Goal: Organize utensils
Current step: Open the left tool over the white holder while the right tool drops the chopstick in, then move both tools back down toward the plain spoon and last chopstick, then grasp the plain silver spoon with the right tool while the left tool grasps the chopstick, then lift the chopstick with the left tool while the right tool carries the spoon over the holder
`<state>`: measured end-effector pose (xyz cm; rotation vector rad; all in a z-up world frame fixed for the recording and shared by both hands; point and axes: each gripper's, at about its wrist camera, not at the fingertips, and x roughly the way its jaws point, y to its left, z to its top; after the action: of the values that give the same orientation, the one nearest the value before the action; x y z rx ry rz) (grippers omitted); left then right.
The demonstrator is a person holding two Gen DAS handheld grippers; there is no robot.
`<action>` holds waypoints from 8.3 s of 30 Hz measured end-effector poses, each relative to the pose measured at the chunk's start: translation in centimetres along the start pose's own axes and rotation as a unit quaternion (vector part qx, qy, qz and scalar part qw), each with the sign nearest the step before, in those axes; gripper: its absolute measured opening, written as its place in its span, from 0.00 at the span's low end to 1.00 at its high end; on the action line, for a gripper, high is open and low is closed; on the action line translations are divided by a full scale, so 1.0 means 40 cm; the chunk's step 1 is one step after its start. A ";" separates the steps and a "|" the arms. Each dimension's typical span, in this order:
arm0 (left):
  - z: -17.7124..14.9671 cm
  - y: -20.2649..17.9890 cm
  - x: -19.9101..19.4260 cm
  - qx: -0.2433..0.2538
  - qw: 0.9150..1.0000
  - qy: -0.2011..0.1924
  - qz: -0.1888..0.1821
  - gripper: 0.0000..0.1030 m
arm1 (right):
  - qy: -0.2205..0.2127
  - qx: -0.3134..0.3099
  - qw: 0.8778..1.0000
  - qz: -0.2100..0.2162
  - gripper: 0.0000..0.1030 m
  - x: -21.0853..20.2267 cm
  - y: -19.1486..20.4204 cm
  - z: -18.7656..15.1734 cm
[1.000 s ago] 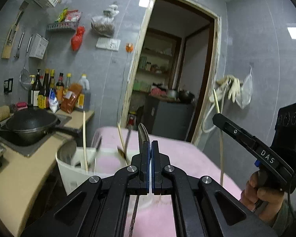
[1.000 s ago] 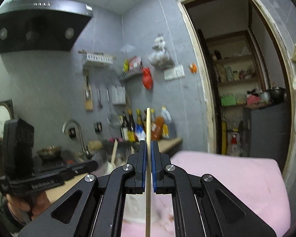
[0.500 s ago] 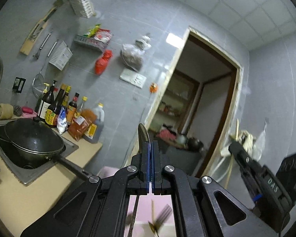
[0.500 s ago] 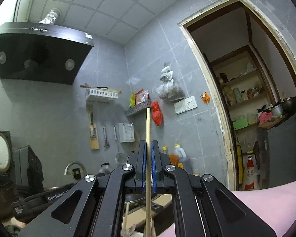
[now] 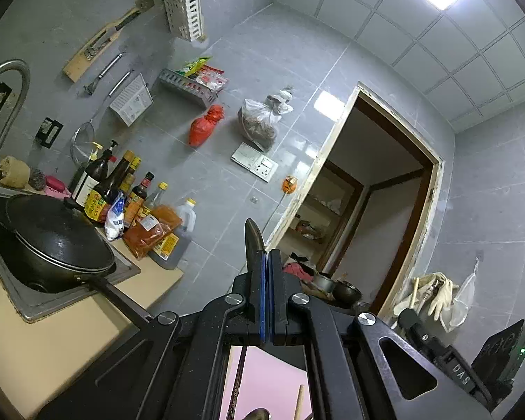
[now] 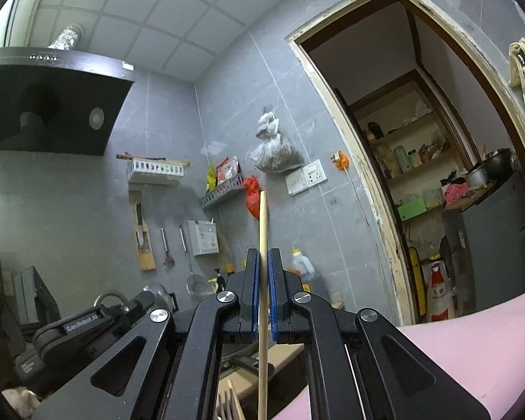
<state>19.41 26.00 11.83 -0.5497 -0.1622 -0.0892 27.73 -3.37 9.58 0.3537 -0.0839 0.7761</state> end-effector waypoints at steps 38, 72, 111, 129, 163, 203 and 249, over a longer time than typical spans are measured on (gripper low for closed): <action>-0.173 -0.106 -0.058 0.134 0.977 0.165 0.032 0.32 | 0.146 -0.051 0.988 -0.022 0.31 -0.064 0.023 -0.051; -0.421 -0.360 -0.135 0.233 0.939 0.248 0.049 0.94 | 0.139 -0.155 0.961 -0.182 1.00 -0.471 -0.134 0.040; -0.673 -0.386 0.034 0.111 0.819 0.561 0.051 0.27 | 0.425 -0.108 0.888 -0.139 0.59 -0.474 -0.269 -0.125; -0.724 -0.398 0.113 0.157 0.809 0.562 0.071 0.20 | 0.497 -0.141 0.849 -0.110 0.27 -0.438 -0.235 -0.199; -0.768 -0.381 0.145 0.137 0.748 0.649 -0.027 0.20 | 0.469 -0.100 0.853 -0.207 0.27 -0.478 -0.286 -0.148; -0.756 -0.422 0.074 0.328 0.702 0.631 -0.016 0.06 | 0.491 -0.152 0.826 -0.229 0.31 -0.358 -0.305 -0.187; -0.189 -0.315 -0.099 0.170 0.977 0.127 0.018 0.03 | 0.061 -0.228 0.964 -0.121 0.29 -0.240 0.154 0.061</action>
<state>14.87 11.50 11.23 -0.1967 0.0826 -0.0937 16.71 -6.58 11.64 -0.1221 -0.0993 0.5135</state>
